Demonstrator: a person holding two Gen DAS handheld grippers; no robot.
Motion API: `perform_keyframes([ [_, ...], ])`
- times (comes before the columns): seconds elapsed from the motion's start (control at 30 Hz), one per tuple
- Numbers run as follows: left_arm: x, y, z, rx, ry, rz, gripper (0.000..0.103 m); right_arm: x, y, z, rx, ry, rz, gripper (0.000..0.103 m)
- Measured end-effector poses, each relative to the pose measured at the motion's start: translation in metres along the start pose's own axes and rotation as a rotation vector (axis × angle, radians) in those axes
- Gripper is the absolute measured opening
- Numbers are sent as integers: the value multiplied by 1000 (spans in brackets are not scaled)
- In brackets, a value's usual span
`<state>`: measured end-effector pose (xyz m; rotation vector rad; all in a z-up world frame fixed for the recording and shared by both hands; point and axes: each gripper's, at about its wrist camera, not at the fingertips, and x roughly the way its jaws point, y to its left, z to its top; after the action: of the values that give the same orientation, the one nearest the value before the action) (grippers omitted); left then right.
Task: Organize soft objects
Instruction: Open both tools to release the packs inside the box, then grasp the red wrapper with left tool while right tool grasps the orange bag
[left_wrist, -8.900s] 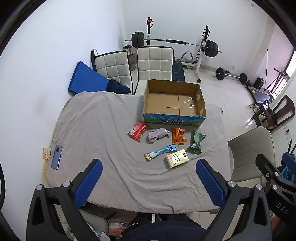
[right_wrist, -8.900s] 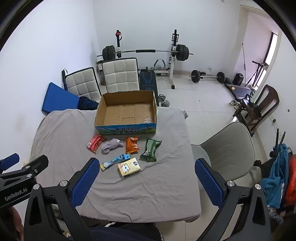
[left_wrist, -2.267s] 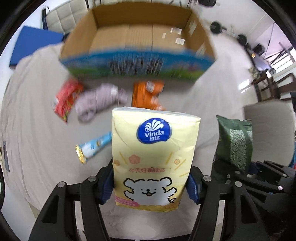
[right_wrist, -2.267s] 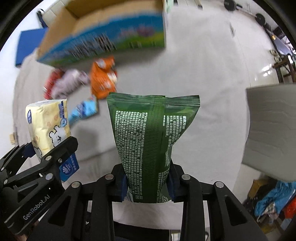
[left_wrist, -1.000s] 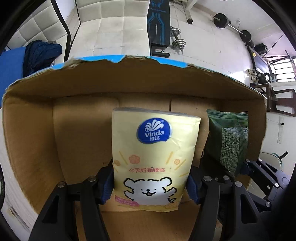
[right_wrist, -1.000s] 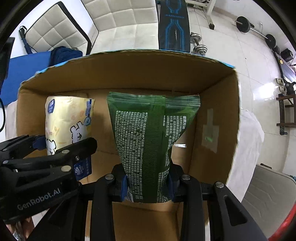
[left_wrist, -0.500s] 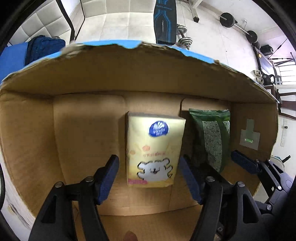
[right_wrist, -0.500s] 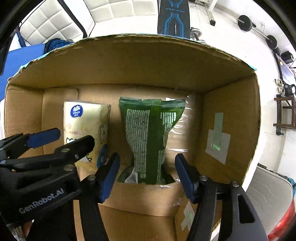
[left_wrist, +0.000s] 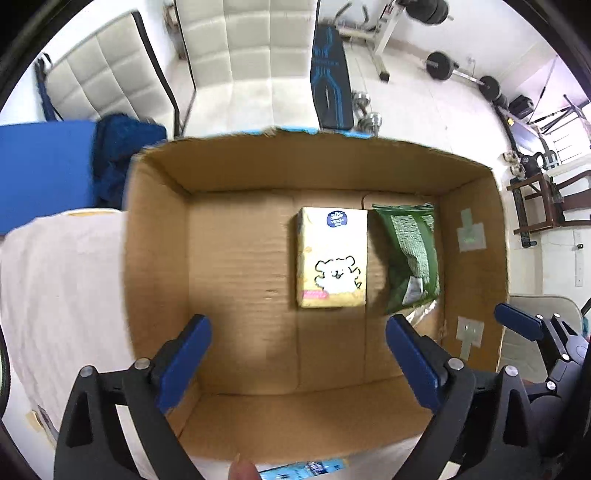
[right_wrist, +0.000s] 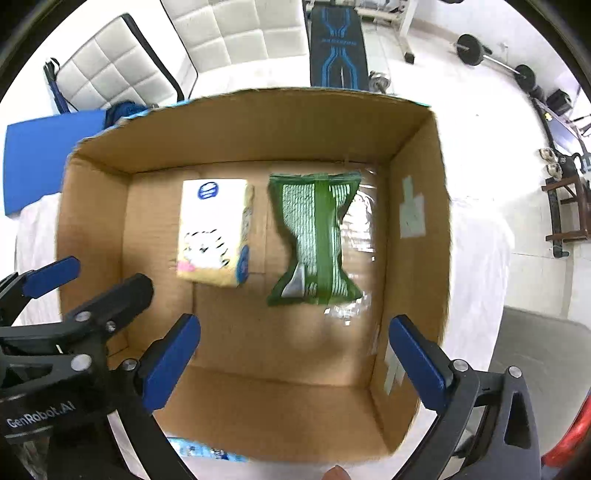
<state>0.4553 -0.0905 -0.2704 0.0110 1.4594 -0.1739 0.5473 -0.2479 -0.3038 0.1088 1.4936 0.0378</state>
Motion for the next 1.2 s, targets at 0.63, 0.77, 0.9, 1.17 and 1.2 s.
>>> perform_keyframes([
  [0.63, -97, 15, -114, 5, -191, 83, 97, -80, 28, -129, 6, -105, 82, 103],
  [0.77, -69, 47, -152, -67, -142, 144, 97, -44, 22, -160, 20, -27, 83, 103],
  [0.9, -11, 81, -178, -125, -17, 185, 97, 11, 13, -175, 54, 61, 83, 103],
  [1.17, 74, 117, -187, -168, 128, 177, 97, 86, 13, -184, 93, 154, 91, 103],
  [1.2, 81, 118, -185, -161, 137, 180, 97, 92, 15, -185, 91, 156, 94, 103],
])
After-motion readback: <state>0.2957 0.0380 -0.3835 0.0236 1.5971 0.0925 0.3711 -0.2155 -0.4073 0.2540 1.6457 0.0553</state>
